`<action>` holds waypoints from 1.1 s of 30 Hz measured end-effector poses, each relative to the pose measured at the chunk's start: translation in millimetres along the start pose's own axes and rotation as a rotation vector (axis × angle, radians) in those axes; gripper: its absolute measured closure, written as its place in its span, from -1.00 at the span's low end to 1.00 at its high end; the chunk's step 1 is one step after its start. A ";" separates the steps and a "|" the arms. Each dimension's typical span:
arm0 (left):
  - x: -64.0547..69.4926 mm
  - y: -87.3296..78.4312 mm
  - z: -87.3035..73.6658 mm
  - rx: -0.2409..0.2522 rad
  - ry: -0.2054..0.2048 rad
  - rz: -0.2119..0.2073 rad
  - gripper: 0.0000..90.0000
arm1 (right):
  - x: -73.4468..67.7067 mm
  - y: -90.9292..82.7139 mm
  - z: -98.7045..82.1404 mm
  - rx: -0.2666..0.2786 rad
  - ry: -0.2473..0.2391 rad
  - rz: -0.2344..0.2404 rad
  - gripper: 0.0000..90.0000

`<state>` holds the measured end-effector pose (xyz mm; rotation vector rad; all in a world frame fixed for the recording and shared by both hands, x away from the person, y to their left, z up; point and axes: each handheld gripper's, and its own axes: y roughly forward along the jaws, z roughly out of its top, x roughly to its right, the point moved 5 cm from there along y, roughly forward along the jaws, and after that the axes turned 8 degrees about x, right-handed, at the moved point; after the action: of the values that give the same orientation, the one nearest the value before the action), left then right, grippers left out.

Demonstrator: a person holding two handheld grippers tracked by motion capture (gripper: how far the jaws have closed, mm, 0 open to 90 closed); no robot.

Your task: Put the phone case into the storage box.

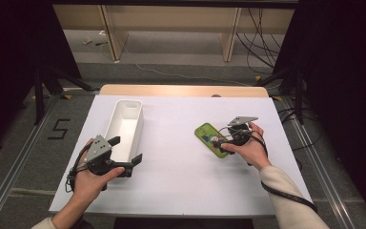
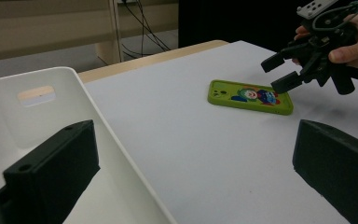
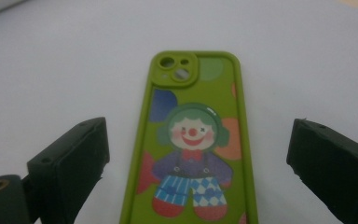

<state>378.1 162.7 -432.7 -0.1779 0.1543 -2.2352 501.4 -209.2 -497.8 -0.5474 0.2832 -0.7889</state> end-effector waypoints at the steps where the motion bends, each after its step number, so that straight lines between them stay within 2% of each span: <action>1: -0.1 0.0 0.0 0.000 0.000 0.000 -1.00 | 0.5 1.6 0.2 -0.008 0.001 0.001 -0.85; 8: 0.5 -0.1 0.3 -0.001 -0.001 0.002 -1.00 | 2.0 13.0 3.0 -0.080 -0.016 0.015 -0.87; 13: 0.1 -0.5 1.1 0.004 -0.006 0.002 -1.00 | -1.9 20.5 6.7 -0.120 -0.032 0.024 -0.87; 19: 0.0 -1.6 1.8 0.008 -0.009 0.000 -1.00 | -4.7 29.9 4.3 -0.222 -0.077 0.007 -0.90; 33: 0.6 -1.1 1.8 0.006 -0.012 -0.002 -1.00 | -4.6 37.8 6.1 -0.312 -0.095 -0.009 -0.88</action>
<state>377.2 162.9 -430.7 -0.1883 0.1404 -2.2360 523.3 -181.8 -513.8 -0.8780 0.3184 -0.7287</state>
